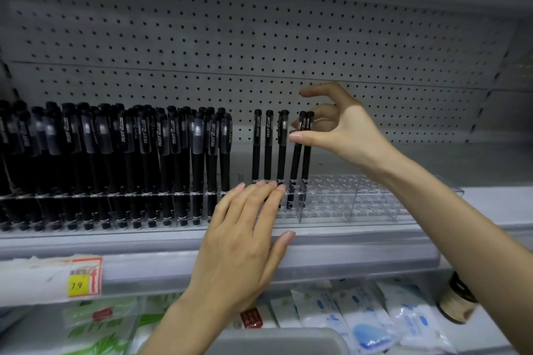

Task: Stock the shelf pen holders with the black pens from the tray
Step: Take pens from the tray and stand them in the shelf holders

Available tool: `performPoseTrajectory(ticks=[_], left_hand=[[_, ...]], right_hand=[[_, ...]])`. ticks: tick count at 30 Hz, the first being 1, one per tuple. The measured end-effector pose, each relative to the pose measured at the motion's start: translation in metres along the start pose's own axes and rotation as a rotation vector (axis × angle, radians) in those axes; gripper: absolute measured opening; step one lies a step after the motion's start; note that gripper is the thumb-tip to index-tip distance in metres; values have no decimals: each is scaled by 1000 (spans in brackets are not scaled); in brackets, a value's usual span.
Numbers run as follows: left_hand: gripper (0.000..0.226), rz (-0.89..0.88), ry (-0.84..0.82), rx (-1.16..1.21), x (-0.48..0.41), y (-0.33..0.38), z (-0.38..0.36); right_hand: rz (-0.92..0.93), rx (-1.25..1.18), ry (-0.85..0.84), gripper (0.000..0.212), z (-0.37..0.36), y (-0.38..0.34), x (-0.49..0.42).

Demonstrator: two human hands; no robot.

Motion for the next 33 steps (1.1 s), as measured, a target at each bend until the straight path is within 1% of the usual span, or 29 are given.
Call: performPoseTrajectory(ticks=[4,8,11,14,16,19,21,24,26,27,29,31,33], left_hand=[[55,-5,-34,4,-1,0,1],[58,-22,-54,51,4,5,12],[58,-58,-59,75,16,15,27],[59,-58,-106,142,40,25,40],[60,-27,-155,197,65,28,43],[60,86,-268,276,125,23,29],[61,206,-343,322,174,13,14],[66,471,-410,424,245,-13,-9],[66,627,-449,454,284,-29,-21],[65,682,-463,461,299,-35,-26],[67,754,-493,481,319,-41,-35],[70,796,-527,516,331,-40,-45],[73,821,-550,567,339,-34,-54]], right_hand=[[-25,108,-31,71,2,-7,10],[-25,206,49,78,9,-23,39],[-15,164,48,79,1,-34,70],[6,107,48,73,-13,-48,105],[13,79,-15,67,-37,-50,130],[-55,81,-213,64,-95,-25,173],[-157,102,-341,65,-136,10,206],[-460,26,-546,75,-194,78,260],[-643,-28,-662,78,-224,113,296],[-691,-19,-701,78,-236,126,309],[-725,68,-743,71,-250,141,325],[-735,130,-745,58,-259,148,330],[-731,141,-712,45,-265,153,330]])
Point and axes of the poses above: each hand's wrist, its own x-axis away from the middle knuckle, its own z-axis out of the back of the hand, y = z × x, the point moved 9 cm from there along -x, towards the middle knuckle, and after that the axes turned 13 degrees about -y, right-handed, at the moved point
